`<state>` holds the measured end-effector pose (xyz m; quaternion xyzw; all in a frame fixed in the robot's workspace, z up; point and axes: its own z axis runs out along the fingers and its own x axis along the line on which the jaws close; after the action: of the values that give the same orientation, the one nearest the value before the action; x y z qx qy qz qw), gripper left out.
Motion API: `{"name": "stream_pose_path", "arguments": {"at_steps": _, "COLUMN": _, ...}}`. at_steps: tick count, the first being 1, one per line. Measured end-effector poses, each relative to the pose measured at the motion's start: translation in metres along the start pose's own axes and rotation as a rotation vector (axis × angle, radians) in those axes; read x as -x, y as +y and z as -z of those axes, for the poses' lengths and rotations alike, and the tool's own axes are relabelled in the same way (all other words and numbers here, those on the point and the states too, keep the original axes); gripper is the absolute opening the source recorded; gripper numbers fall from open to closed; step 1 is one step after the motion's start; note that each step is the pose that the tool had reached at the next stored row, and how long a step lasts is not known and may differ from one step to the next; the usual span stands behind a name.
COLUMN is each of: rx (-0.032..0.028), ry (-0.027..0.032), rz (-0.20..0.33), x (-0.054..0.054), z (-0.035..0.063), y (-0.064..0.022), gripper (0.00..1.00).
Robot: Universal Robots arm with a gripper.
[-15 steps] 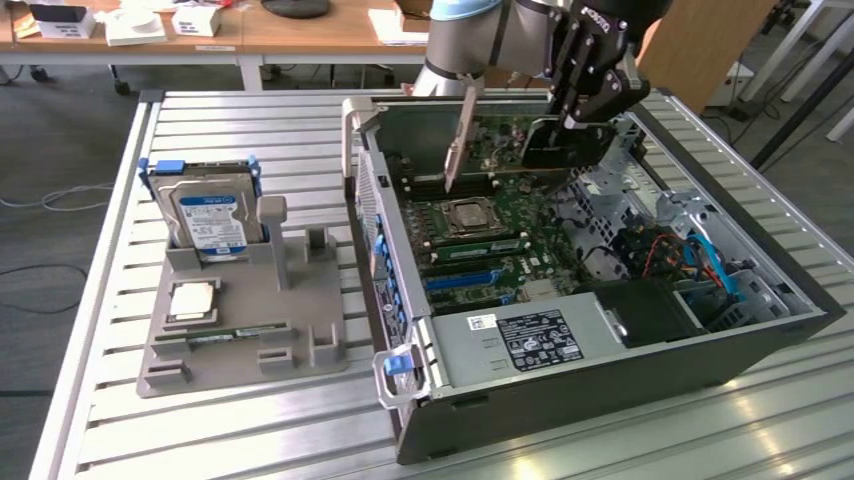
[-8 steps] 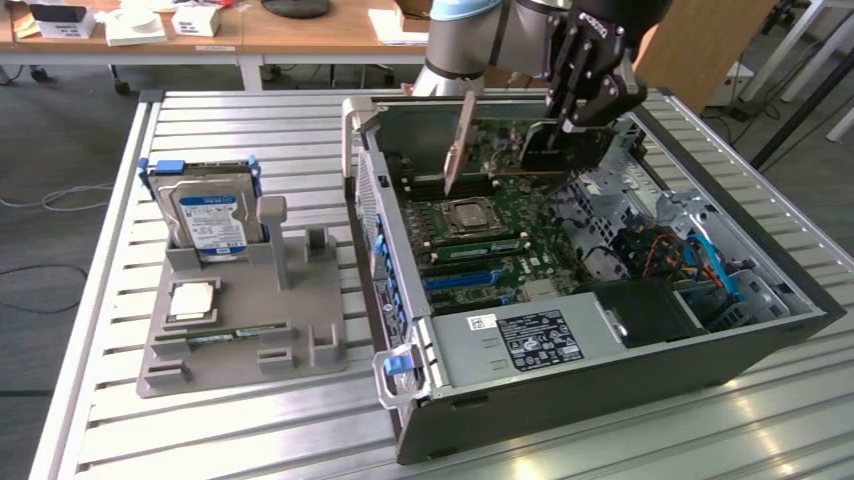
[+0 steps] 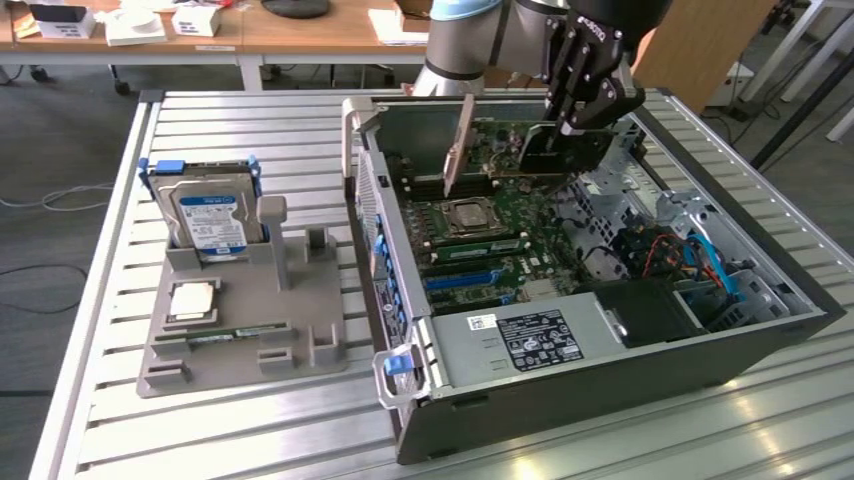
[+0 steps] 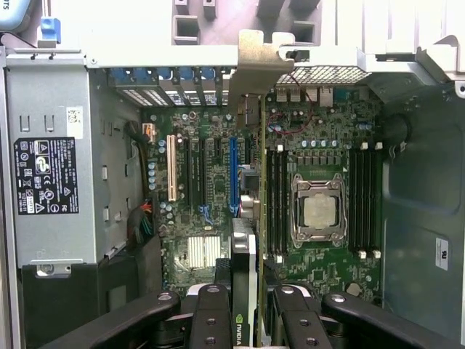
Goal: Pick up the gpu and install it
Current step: 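Insert the gpu into the slot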
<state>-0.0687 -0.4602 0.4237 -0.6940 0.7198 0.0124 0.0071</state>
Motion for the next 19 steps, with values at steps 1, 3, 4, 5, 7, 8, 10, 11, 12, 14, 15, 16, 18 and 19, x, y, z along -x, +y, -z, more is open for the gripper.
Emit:
{"name": "stream_pose_path", "arguments": {"at_steps": 1, "rx": 0.0, "ry": 0.0, "rz": 0.0, "x": 0.0, "z": 0.0, "y": 0.0, "gripper": 0.27}}
{"name": "stream_pose_path", "arguments": {"at_steps": 3, "rx": -0.0003, "ry": -0.0018, "rz": 0.0, "x": 0.0, "z": -0.001, "y": 0.0, "gripper": 0.27}}
{"name": "stream_pose_path", "arguments": {"at_steps": 4, "rx": -0.0001, "ry": -0.0016, "rz": 0.0, "x": 0.0, "z": -0.0021, "y": -0.0001, "gripper": 0.27}}
{"name": "stream_pose_path", "arguments": {"at_steps": 5, "rx": -0.0001, "ry": -0.0016, "rz": 0.0, "x": 0.0, "z": -0.004, "y": 0.0, "gripper": 0.27}}
{"name": "stream_pose_path", "arguments": {"at_steps": 7, "rx": 0.0, "ry": -0.0014, "rz": 0.0, "x": 0.0, "z": -0.0075, "y": -0.0001, "gripper": 0.27}}
{"name": "stream_pose_path", "arguments": {"at_steps": 8, "rx": 0.0, "ry": -0.0016, "rz": 0.0, "x": 0.0, "z": -0.0093, "y": -0.0001, "gripper": 0.27}}
{"name": "stream_pose_path", "arguments": {"at_steps": 10, "rx": 0.0, "ry": -0.0016, "rz": 0.0, "x": 0.0, "z": -0.0129, "y": -0.0001, "gripper": 0.27}}
{"name": "stream_pose_path", "arguments": {"at_steps": 11, "rx": -0.0001, "ry": -0.0016, "rz": 0.0, "x": 0.0, "z": -0.0147, "y": -0.0001, "gripper": 0.27}}
{"name": "stream_pose_path", "arguments": {"at_steps": 12, "rx": 0.0, "ry": -0.0015, "rz": 0.0, "x": 0.0, "z": -0.0166, "y": -0.0001, "gripper": 0.27}}
{"name": "stream_pose_path", "arguments": {"at_steps": 14, "rx": 0.0, "ry": -0.0016, "rz": 0.0, "x": 0.0, "z": -0.0202, "y": -0.0002, "gripper": 0.27}}
{"name": "stream_pose_path", "arguments": {"at_steps": 15, "rx": 0.0, "ry": -0.0016, "rz": 0.0, "x": 0.0, "z": -0.022, "y": -0.0002, "gripper": 0.27}}
{"name": "stream_pose_path", "arguments": {"at_steps": 16, "rx": 0.0, "ry": -0.0016, "rz": 0.0, "x": 0.0, "z": -0.0238, "y": -0.0002, "gripper": 0.27}}
{"name": "stream_pose_path", "arguments": {"at_steps": 18, "rx": 0.0, "ry": -0.0016, "rz": 0.0, "x": 0.0, "z": -0.0274, "y": -0.0002, "gripper": 0.27}}
{"name": "stream_pose_path", "arguments": {"at_steps": 19, "rx": 0.0, "ry": -0.0017, "rz": 0.0, "x": 0.0, "z": -0.0293, "y": -0.0002, "gripper": 0.27}}
